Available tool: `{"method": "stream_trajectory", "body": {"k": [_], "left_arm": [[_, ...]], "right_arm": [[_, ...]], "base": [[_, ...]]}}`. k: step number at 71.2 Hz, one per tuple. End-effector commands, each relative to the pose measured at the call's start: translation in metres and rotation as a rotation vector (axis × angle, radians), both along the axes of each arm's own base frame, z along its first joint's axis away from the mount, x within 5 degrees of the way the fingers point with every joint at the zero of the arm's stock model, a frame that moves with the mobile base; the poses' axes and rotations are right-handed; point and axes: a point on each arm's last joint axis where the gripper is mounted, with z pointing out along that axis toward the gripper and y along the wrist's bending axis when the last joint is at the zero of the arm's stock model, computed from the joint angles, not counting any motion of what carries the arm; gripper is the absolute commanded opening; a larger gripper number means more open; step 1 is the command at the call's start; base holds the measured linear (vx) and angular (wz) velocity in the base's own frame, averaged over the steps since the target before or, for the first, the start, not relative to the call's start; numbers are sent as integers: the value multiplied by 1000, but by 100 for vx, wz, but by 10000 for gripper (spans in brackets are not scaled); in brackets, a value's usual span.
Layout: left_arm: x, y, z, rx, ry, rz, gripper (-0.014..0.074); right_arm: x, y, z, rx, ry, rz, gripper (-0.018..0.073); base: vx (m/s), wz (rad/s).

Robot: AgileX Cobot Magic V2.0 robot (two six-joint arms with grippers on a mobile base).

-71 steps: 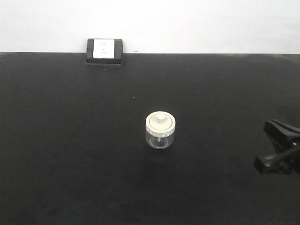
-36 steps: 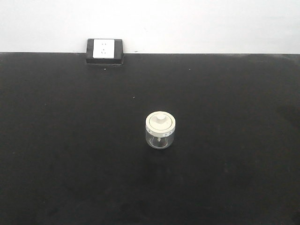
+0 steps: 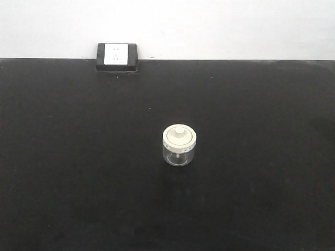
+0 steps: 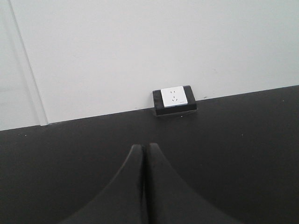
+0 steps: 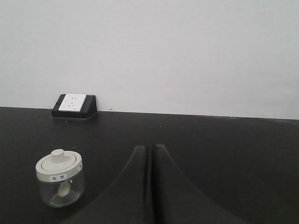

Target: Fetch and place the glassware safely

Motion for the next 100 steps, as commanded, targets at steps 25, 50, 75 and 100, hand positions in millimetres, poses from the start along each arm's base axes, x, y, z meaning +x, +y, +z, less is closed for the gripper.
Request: {"method": "stream_trajectory", "body": {"k": [25, 50, 75, 100], "left_arm": [[-1, 0, 14, -20, -87, -6, -7], [-1, 0, 14, -20, -87, -6, -7], [-1, 0, 8, -18, -21, -5, -7], [-1, 0, 0, -6, 67, -4, -7]], "right_arm": [[-1, 1, 15, 6, -83, 13, -1], [-1, 1, 15, 6, -83, 13, -1], [-1, 1, 15, 6, -83, 13, -1], [-1, 1, 15, 6, -83, 13, -1]], "base": [[0, 0], [0, 0], [0, 0], [0, 0]]}}
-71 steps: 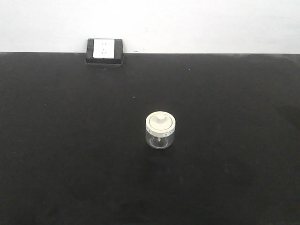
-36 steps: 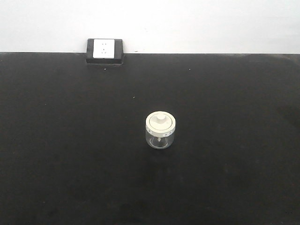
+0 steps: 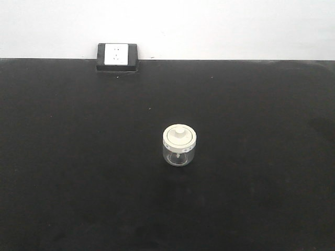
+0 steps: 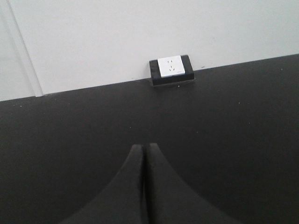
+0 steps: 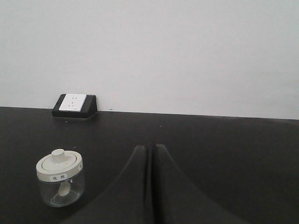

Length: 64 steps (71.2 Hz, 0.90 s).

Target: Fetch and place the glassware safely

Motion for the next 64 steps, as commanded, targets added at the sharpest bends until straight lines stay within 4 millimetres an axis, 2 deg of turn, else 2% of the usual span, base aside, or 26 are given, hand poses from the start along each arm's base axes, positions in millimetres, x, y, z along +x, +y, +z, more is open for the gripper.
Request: {"method": "stream_trajectory", "body": {"k": [1, 15, 30, 47, 64], "left_arm": [[0, 0, 11, -10, -55, -5, -7], [-9, -1, -1, -39, -90, -13, -7], [-1, -1, -25, -41, -53, -9, -7], [9, -1, -58, -41, -164, -3, -7], [9, -1, -62, -40, -93, -4, -7]], "right_arm": [[-1, 1, 15, 7, -83, 13, -1], [-1, 1, 15, 7, -83, 13, -1], [-1, 1, 14, 7, -81, 13, -1], [-1, 1, 14, 7, -81, 13, -1], [-1, 1, 14, 7, -81, 13, -1]], "base": [[0, 0], [0, 0], [0, 1], [0, 0], [0, 0]]}}
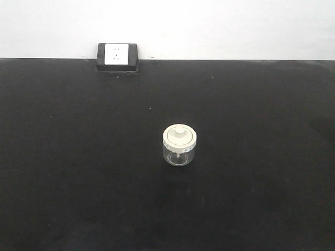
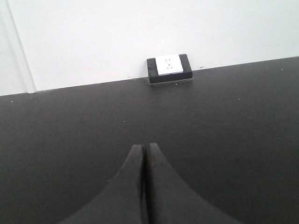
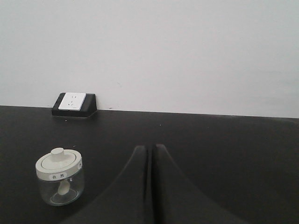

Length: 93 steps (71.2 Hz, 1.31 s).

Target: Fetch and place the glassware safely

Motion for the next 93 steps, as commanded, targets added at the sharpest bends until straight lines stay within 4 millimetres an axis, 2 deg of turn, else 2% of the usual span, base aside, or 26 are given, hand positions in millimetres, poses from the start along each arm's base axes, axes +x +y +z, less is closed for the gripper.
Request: {"method": "stream_trajectory", "body": {"k": [1, 93], "left_arm": [[1, 0, -5, -11, -35, 0, -7], [1, 0, -5, -11, -34, 0, -7]], "right_arm": [[-1, 1, 15, 7, -86, 15, -1], [-1, 1, 15, 3, -89, 14, -1]], "base": [[0, 0], [0, 0]]}}
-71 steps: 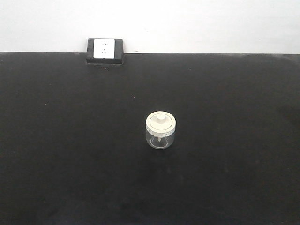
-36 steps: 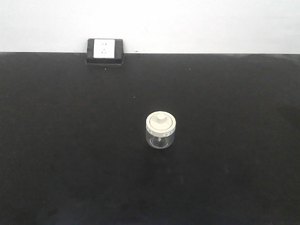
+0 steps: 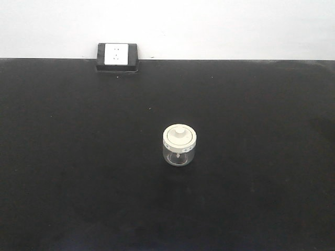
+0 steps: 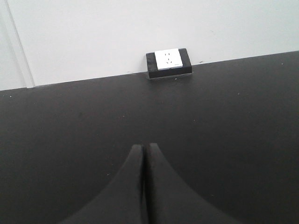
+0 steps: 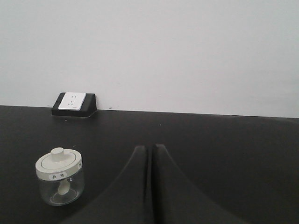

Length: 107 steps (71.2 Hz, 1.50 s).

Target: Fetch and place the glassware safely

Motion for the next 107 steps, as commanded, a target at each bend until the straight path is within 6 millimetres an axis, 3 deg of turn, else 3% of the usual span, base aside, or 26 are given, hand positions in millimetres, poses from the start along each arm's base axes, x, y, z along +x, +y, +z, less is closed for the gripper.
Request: {"method": "stream_trajectory", "body": {"k": [1, 25, 55, 107], "left_arm": [[1, 0, -3, -12, -52, 0, -7], [1, 0, -3, -12, -52, 0, -7], [1, 0, -3, -12, -51, 0, -7], [1, 0, -4, -11, -36, 0, -7]], "right_arm": [[-1, 1, 15, 0, -89, 14, -1], [1, -5, 5, 5, -8, -109, -1], [8, -7, -55, 23, 83, -142, -1], [0, -7, -51, 20, 6, -143, -1]], "base": [[0, 0], [0, 0], [0, 0], [0, 0]]}}
